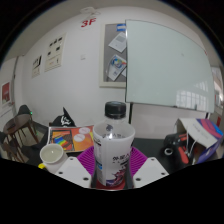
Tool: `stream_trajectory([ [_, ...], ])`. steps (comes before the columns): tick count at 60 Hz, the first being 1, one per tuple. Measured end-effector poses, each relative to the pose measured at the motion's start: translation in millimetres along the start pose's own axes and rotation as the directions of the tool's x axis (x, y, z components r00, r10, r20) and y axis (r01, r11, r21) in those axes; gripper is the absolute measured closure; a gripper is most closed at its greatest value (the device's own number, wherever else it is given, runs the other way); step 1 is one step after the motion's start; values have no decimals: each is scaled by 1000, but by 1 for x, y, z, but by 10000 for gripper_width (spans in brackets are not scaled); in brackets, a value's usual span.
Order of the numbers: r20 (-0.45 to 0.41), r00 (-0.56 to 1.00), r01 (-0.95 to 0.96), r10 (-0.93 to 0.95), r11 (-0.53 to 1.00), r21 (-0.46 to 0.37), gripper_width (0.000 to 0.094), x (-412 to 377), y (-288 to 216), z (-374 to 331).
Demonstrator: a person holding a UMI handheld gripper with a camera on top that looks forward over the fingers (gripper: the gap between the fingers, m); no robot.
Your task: Pour water
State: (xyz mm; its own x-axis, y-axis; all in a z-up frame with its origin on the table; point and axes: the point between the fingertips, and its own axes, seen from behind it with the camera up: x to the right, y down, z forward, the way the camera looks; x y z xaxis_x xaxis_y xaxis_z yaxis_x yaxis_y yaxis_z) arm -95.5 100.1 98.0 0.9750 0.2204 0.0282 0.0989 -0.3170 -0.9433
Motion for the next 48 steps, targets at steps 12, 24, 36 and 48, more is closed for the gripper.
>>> stream_trajectory([
  [12,-11,1000,19,-19,1000,21,527,-8,32,2],
  [24,-36,998,40,-42,998,-48,264,-5,40,3],
  [36,-81,995,53,-65,989,-136,97,-2,36,-38],
  [48,-128,990,44,-65,987,-157,95,-23,18,-126],
])
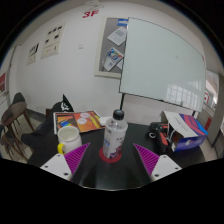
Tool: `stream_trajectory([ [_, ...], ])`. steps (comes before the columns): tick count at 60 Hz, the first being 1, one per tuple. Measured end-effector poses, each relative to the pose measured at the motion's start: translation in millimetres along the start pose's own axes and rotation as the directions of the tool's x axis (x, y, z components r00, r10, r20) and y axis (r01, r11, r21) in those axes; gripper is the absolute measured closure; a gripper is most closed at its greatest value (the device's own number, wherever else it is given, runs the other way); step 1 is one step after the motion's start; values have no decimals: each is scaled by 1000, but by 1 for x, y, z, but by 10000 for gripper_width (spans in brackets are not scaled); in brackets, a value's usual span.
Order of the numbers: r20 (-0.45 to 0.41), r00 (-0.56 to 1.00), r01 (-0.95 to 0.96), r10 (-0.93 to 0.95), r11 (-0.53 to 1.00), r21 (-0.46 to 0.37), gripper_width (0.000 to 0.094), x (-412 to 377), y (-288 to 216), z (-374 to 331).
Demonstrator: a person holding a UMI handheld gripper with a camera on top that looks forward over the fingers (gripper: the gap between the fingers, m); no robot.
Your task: Pour water
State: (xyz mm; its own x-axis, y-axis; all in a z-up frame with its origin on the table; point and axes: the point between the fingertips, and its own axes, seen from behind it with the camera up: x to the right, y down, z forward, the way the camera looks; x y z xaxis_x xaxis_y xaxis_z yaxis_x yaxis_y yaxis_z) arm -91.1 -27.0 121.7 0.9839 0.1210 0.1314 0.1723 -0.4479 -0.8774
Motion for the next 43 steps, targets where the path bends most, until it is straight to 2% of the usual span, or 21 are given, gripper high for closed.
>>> stream_trajectory([
  [20,-52,999,0,1,1000,3,93,-21,9,-128],
  [43,-93,995,-41,43,999,20,95,-17,7,-160],
])
